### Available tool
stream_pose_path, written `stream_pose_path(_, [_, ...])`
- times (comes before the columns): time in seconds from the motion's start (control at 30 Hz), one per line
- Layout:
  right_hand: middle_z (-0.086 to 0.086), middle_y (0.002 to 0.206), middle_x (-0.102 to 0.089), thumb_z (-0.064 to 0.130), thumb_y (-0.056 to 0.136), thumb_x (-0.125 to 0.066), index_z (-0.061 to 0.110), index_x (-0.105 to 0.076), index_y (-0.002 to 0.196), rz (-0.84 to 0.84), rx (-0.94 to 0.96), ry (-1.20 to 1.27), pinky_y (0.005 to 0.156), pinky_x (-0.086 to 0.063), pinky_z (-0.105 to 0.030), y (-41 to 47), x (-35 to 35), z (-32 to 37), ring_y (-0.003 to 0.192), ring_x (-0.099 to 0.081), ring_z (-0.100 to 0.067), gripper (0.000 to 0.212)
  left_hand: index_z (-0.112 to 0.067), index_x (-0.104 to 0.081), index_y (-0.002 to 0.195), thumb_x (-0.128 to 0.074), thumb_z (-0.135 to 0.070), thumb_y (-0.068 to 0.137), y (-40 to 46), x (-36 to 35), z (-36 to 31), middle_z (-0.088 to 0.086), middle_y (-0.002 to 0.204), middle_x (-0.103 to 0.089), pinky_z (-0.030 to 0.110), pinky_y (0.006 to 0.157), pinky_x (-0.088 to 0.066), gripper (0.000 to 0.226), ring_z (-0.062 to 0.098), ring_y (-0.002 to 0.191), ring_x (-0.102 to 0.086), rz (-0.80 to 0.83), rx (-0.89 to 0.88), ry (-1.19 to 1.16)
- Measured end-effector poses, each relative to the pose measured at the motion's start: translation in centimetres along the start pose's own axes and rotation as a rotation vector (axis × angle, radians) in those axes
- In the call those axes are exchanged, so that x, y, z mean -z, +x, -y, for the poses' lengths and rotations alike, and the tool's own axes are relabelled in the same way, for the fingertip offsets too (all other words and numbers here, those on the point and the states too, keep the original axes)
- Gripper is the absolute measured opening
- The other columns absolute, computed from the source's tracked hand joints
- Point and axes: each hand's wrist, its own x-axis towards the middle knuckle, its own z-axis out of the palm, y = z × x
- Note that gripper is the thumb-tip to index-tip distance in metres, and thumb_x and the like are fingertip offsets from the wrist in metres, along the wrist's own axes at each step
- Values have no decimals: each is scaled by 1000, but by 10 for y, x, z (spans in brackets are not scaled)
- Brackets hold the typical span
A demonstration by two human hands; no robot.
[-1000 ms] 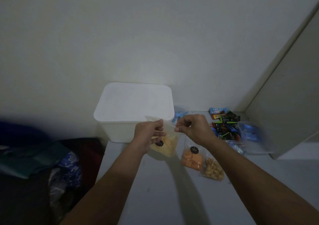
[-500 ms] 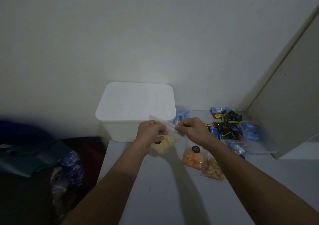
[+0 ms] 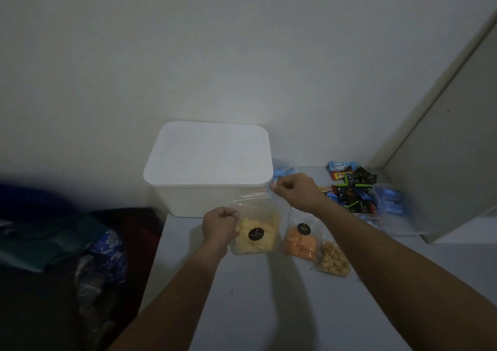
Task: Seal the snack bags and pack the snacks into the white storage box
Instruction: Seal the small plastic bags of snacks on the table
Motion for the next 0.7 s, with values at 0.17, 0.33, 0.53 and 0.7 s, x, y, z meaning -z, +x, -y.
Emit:
stream_pose_path(0.17, [-6, 117, -64, 42, 87, -61, 12, -61, 118, -65, -143, 248, 92, -53, -47, 12, -11, -14, 105, -61, -23, 44, -9, -62, 72, -65, -4, 86, 7, -16, 10, 9, 76, -60, 35, 66, -58, 16, 22, 75, -59, -59, 104, -116])
stream_pose_path(0.33, [-14, 114, -61, 25, 94, -55, 8, -51, 124, -127, -325, 442, 83, -57, -45, 18, -5, -35, 96, -64, -27, 36, -8, -61, 77, -68, -10, 84, 13, -32, 18, 11, 85, -63, 43, 81, -58, 10, 25, 80, -60, -147, 86, -88])
stream_pose_path(0.53, [-18, 101, -63, 16, 88, -62, 7, -52, 119, -36, -489, 354, 75, -57, -44, 17, 9, -87, 77, -63, -24, 34, 3, -64, 95, -71, -33, 75, -2, -53, 20, 16, 95, -68, 38, 84, -54, 42, 33, 92, -65, -244, -10, 324])
stream_pose_path(0.7, [-22, 103, -62, 14, 86, -62, 0, -53, 120, -3, -541, 192, 72, -55, -42, 13, 16, -122, 87, -61, -30, 37, 4, -68, 72, -64, -30, 66, -11, -95, 29, 24, 80, -71, 47, 77, -56, 35, 37, 80, -70, 8, 47, 342])
